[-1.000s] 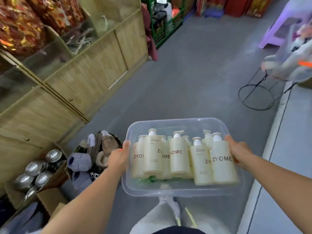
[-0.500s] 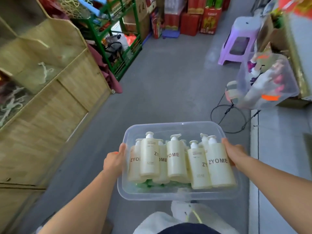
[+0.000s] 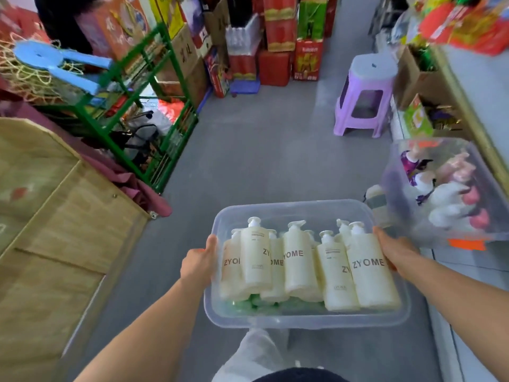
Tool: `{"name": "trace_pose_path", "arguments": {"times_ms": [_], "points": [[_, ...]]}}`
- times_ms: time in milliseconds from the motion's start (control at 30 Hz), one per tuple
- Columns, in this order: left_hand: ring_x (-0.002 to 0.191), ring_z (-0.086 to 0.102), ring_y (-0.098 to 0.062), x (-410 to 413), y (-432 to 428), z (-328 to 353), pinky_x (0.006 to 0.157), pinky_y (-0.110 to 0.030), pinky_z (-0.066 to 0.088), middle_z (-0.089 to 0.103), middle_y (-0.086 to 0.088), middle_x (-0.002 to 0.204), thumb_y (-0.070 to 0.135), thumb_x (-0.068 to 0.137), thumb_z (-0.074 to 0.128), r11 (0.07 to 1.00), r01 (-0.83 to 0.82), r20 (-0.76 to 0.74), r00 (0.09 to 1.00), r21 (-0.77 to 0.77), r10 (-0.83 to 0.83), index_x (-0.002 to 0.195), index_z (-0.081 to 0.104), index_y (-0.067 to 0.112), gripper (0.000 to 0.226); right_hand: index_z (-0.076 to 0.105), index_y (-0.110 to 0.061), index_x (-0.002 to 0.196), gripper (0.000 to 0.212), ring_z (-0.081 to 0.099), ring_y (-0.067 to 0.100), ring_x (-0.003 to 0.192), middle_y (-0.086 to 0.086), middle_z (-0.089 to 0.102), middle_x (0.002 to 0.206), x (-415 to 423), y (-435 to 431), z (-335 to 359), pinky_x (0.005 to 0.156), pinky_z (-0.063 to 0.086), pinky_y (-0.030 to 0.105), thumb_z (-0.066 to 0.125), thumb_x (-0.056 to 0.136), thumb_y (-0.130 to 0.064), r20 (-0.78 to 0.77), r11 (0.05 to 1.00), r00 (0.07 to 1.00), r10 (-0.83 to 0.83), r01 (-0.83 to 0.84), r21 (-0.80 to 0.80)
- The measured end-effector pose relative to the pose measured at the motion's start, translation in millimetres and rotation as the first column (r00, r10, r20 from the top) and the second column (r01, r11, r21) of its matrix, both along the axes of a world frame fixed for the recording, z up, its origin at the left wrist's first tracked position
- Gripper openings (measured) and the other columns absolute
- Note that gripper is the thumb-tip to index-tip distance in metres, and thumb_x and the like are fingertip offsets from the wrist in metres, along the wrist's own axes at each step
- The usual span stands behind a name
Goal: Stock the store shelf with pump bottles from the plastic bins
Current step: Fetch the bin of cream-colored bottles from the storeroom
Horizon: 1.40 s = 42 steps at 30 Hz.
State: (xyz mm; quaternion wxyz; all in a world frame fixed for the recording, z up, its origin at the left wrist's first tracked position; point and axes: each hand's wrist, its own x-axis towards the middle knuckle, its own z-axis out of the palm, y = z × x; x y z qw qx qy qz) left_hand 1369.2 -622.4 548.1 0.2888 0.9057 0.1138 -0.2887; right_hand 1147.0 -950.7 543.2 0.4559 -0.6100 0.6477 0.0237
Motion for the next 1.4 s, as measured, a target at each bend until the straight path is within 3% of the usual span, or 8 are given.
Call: {"name": "trace_pose_path", "arguments": {"times_ms": [267, 433, 633, 767, 900, 1100, 1267, 1400], "points": [[0.060, 0.064, -0.028, 188.7, -166.5, 14.6, 0.053, -0.028, 0.046, 0.067, -0.010, 0.068, 0.074, 0.070, 0.032, 0.985, 0.172, 0.018, 0.985, 0.023, -0.173, 0.073, 0.067, 0.006, 0.076, 0.064, -0.003, 0.100, 0.064, 0.064, 0.028, 0.066, 0.013, 0.068, 0.075, 132.5, -119.7, 8.2, 0.064, 0.052, 0.035, 0.046, 0.088, -0.063, -0.015, 0.991, 0.991, -0.133, 0.134, 0.007], [0.055, 0.061, -0.027, 284.1, -280.2, 10.2, 0.053, -0.027, 0.047, 0.065, -0.008, 0.068, 0.075, 0.066, 0.032, 0.976, 0.218, 0.027, 0.975, 0.023, -0.219, 0.071, 0.065, 0.009, 0.074, 0.062, -0.003, 0.111, 0.065, 0.066, 0.029, 0.070, 0.015, 0.068, 0.082, 206.3, -211.1, 3.0, 0.060, 0.051, 0.033, 0.046, 0.086, -0.061, -0.020, 0.983, 0.983, -0.184, 0.184, 0.004], [0.056, 0.062, -0.028, 387.8, -423.5, -1.2, 0.057, -0.029, 0.052, 0.065, -0.010, 0.067, 0.073, 0.073, 0.033, 0.956, 0.290, -0.011, 0.957, 0.054, -0.290, 0.075, 0.067, 0.005, 0.076, 0.059, 0.000, 0.109, 0.069, 0.064, 0.028, 0.076, 0.020, 0.067, 0.102, 295.7, -342.4, 1.5, 0.072, 0.053, 0.036, 0.049, 0.086, -0.064, -0.061, 0.976, 0.974, -0.219, 0.219, -0.009], [0.053, 0.062, -0.028, 453.6, -522.8, 8.9, 0.053, -0.028, 0.050, 0.064, -0.009, 0.062, 0.074, 0.073, 0.033, 0.941, 0.333, 0.010, 0.942, 0.061, -0.334, 0.071, 0.066, 0.006, 0.076, 0.059, 0.004, 0.114, 0.076, 0.066, 0.037, 0.087, 0.023, 0.066, 0.102, 351.9, -425.6, 10.5, 0.083, 0.056, 0.049, 0.047, 0.086, -0.066, -0.024, 0.962, 0.961, -0.274, 0.274, -0.013], [0.055, 0.064, -0.028, 516.6, -611.7, 13.7, 0.051, -0.029, 0.049, 0.066, -0.009, 0.064, 0.079, 0.063, 0.029, 0.919, 0.392, 0.025, 0.919, 0.050, -0.393, 0.071, 0.067, 0.007, 0.082, 0.056, 0.001, 0.120, 0.077, 0.067, 0.036, 0.085, 0.022, 0.066, 0.100, 398.8, -490.9, 16.5, 0.077, 0.056, 0.047, 0.047, 0.084, -0.067, -0.010, 0.936, 0.937, -0.350, 0.350, -0.020], [0.068, 0.069, -0.031, 620.5, -769.6, 8.4, 0.073, -0.041, 0.060, 0.069, -0.011, 0.074, 0.081, 0.063, 0.031, 0.859, 0.510, 0.035, 0.859, 0.039, -0.511, 0.077, 0.067, 0.009, 0.081, 0.056, -0.001, 0.111, 0.063, 0.066, 0.035, 0.084, 0.018, 0.065, 0.095, 473.8, -591.7, 10.5, 0.080, 0.056, 0.052, 0.053, 0.087, -0.059, 0.046, 0.862, 0.861, -0.506, 0.507, -0.022], [0.073, 0.067, -0.033, 690.9, -904.9, 12.2, 0.079, -0.042, 0.058, 0.067, -0.013, 0.078, 0.083, 0.067, 0.031, 0.755, 0.651, 0.059, 0.753, 0.073, -0.655, 0.078, 0.063, 0.009, 0.081, 0.060, 0.001, 0.116, 0.071, 0.064, 0.029, 0.078, 0.021, 0.066, 0.100, 518.6, -668.1, 8.4, 0.060, 0.050, 0.031, 0.049, 0.087, -0.063, 0.006, 0.802, 0.802, -0.597, 0.597, -0.016], [0.072, 0.067, -0.032, 725.1, -1007.7, 5.6, 0.074, -0.038, 0.058, 0.067, -0.012, 0.078, 0.081, 0.077, 0.035, 0.687, 0.718, 0.062, 0.685, 0.113, -0.726, 0.083, 0.063, 0.008, 0.079, 0.056, 0.001, 0.121, 0.078, 0.064, 0.036, 0.092, 0.022, 0.063, 0.110, 543.3, -725.4, 3.2, 0.080, 0.056, 0.048, 0.051, 0.083, -0.066, 0.034, 0.711, 0.710, -0.703, 0.702, 0.046]]}}
